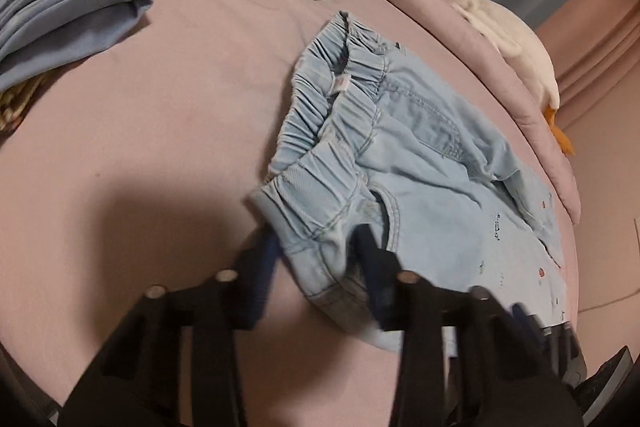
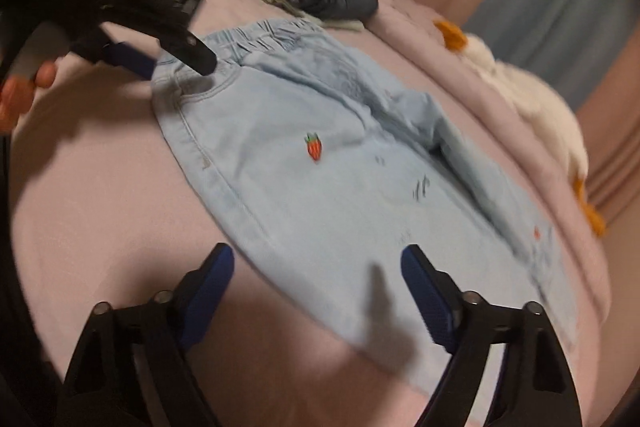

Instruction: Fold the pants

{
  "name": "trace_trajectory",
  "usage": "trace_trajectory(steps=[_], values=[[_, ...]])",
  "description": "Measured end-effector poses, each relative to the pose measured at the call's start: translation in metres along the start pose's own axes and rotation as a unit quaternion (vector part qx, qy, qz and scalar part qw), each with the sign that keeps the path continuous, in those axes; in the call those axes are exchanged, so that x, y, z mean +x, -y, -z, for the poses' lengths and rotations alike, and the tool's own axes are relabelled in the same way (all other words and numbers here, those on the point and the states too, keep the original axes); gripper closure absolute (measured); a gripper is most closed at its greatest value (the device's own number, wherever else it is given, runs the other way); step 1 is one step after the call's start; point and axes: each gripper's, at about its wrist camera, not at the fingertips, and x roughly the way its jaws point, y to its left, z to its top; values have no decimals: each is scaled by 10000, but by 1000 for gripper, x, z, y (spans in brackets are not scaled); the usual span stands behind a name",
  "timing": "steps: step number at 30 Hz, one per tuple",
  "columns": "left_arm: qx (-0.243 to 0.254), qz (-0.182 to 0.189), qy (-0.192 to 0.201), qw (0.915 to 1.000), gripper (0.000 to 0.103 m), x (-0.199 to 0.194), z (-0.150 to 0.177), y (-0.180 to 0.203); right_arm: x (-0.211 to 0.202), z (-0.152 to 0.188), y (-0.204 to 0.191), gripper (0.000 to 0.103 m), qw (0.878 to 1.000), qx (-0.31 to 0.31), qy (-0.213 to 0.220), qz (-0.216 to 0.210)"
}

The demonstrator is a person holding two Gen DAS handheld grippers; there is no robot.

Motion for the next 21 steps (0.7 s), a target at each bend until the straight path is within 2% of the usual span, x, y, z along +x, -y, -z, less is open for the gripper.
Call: trace_trajectory(steps=[1,2,3,4,7,9,12,15,17,19,21], values=[[19,57,24,10000,74,-1,-2,0,1,-2,-3,46,9999,-108,67,75],[78,44,67,9999,75,-4,-2,1,2,-4,-5,57,9997,-222,69,72],[88,38,120,9999,76,-8,0,2,2,-7,-8,79,9995,-315,50,-31],[94,40,189,9998,77,-12,2,-2,1,-9,-14,84,9992,-385,41,-79],[255,-8,340,9991,77,-25,5,-8,-9,-8,-31,86,9973,-739,-16,44],[353,-143,429,9984,77,-30,7,-12,-18,-10,-33,86,9973,-730,-56,-37],[557,-429,357,9969,72,-22,7,-14,-24,-14,-37,86,9972,-731,-105,-130],[686,-593,315,9954,67,-27,7,-13,-12,-16,-39,85,9966,-736,-276,-263],[1046,-813,524,9898,66,-40,7,-4,-12,-18,-33,81,9973,-549,-262,-407],[1422,-898,824,9823,55,-51,5,10,-24,-21,-6,75,9941,143,-196,-1054],[1755,-784,960,9766,50,-50,2,26,-32,-21,24,68,9852,858,-36,-1482]])
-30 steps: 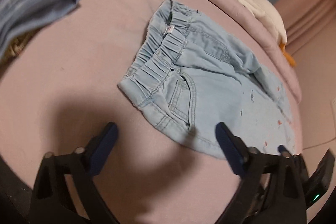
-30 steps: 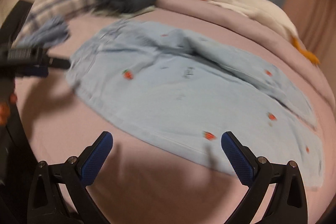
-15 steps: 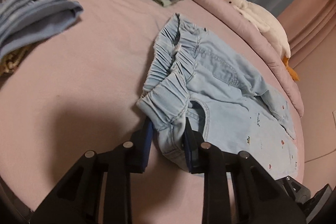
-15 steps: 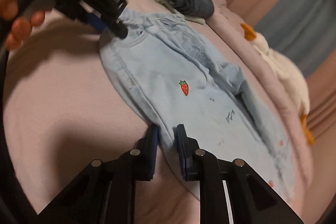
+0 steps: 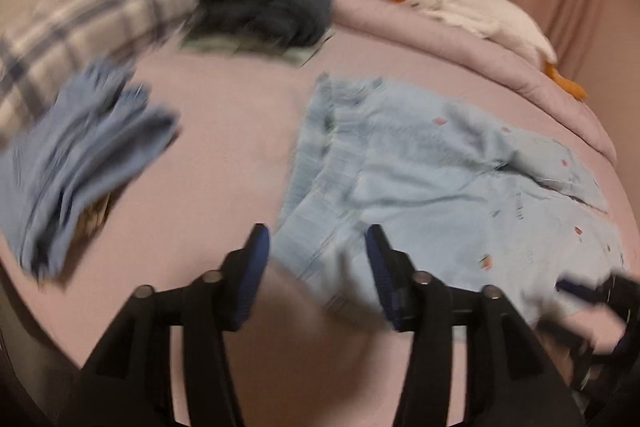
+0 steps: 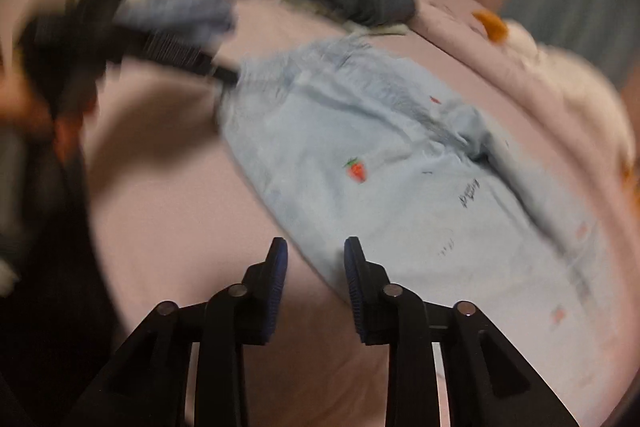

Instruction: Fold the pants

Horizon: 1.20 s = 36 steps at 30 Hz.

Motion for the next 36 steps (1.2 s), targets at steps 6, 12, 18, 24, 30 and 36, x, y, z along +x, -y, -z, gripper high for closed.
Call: trace_trajectory(steps=[6,12,18,24,30,36], values=[[1066,305,-377,9931,50,48,-4,51,12,3,92,61,9897,1320,-136,544],[1458,686,-946,9824,50,65,6,20,26,42,114,61,9848,1184,-1143,550],[1713,682,-442,9819,30,74,-54,23,0,19,162,58,9881,804,-1226,473],[1605,753,-392,9834,30,125,-135,22,30,-63,240,32,9920,1078,-444,492],[1638,1218,-957,9743,32,180,-187,0,93,-103,285,32,9921,1036,-654,280],[1781,1990,-1665,9492,32,201,-191,-5,133,-114,289,32,9895,887,-1140,-50]])
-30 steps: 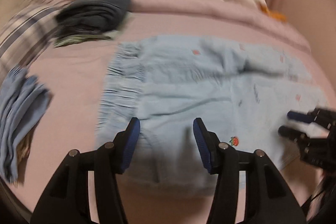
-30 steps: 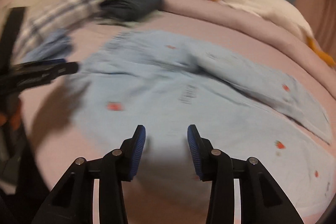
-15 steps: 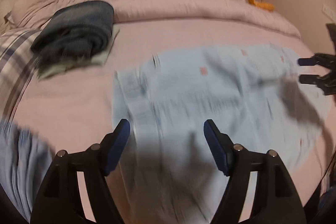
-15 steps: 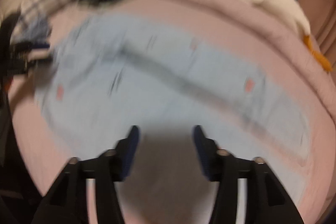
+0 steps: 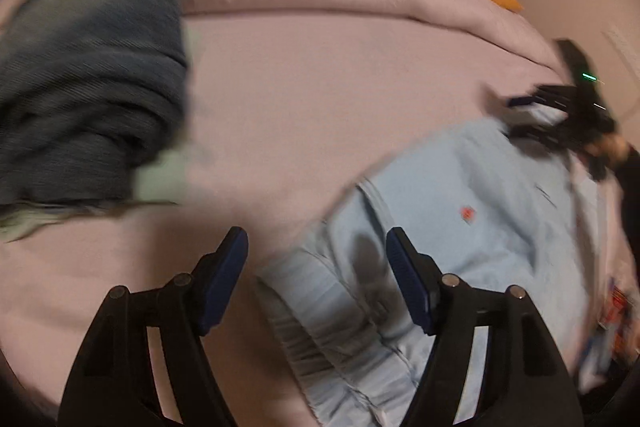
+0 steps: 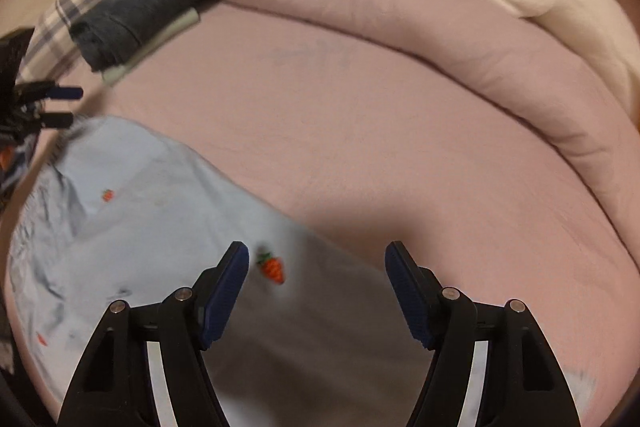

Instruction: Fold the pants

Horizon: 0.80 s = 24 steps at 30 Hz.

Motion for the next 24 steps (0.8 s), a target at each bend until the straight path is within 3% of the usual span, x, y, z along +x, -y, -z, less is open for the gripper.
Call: trace_trajectory(steps=[2,6,8,10,14,16,18,20,21,24], values=[[161,316,-296,9989,32,6,3,2,12,3,4,32,9997,-6,-250,-52],[68,452,-554,9974,41,8,8,-2,22,10,15,35,9976,254,-452,-454],[293,372,-576,9972,49,6,10,6,20,11,14,52,9973,303,-508,-431],[585,159,-557,9966,57,3,12,15,13,12,8,90,9973,260,-525,-443],[907,-200,-300,9952,67,-6,14,34,-11,17,-16,93,9994,-118,-213,-227],[942,-434,-185,9944,68,-1,14,38,-26,17,-20,93,9999,-101,63,-65],[926,-577,-371,9933,65,13,15,41,-35,12,-16,94,9996,-5,269,77],[953,-837,-404,9911,57,21,13,48,-26,12,-16,94,9998,60,123,170],[909,-950,-462,9903,56,24,9,52,-11,13,-22,94,9993,-33,-183,318],[966,-1254,-521,9860,61,23,4,72,8,17,-39,94,9961,-265,-451,714]])
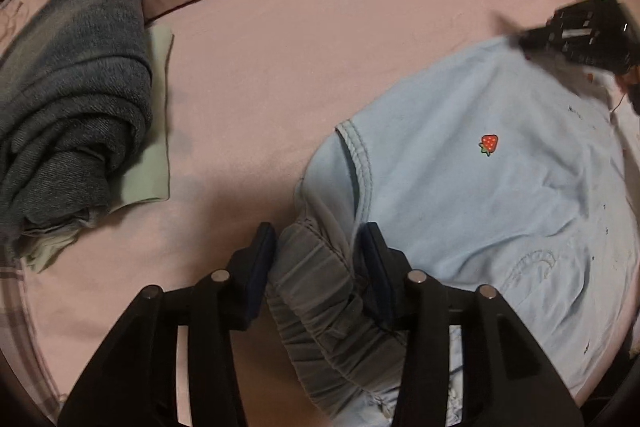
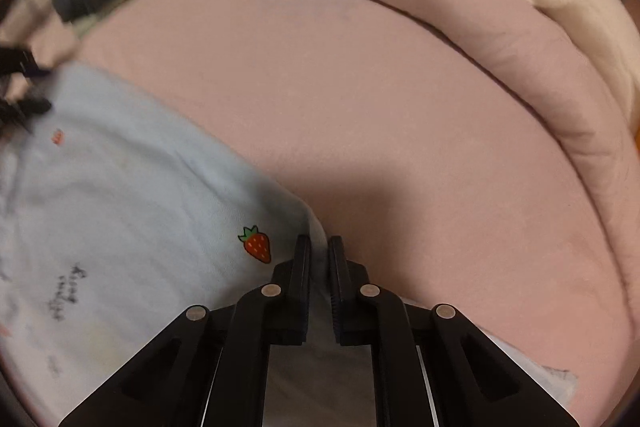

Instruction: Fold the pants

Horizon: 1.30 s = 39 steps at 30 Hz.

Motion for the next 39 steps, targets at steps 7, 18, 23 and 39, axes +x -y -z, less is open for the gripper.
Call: trace_trajectory(steps=[7,18,23,39], values=[[-64,-341,768,9964,74,-66,25,25,-85,-6,-13,94,9947,338,890,388],[1174,-1645,1989,9590,74,-159,154,89,-210,94,-80,94,9795,109,1894,673],[1434,-1749,1941,9546,74,-140,195,100,-204,143,-109,94,9836,-43,1714,562],[1224,-1564,1253,9720,71,-112,232,106,-125,211,-167,94,9987,-151,471,104]])
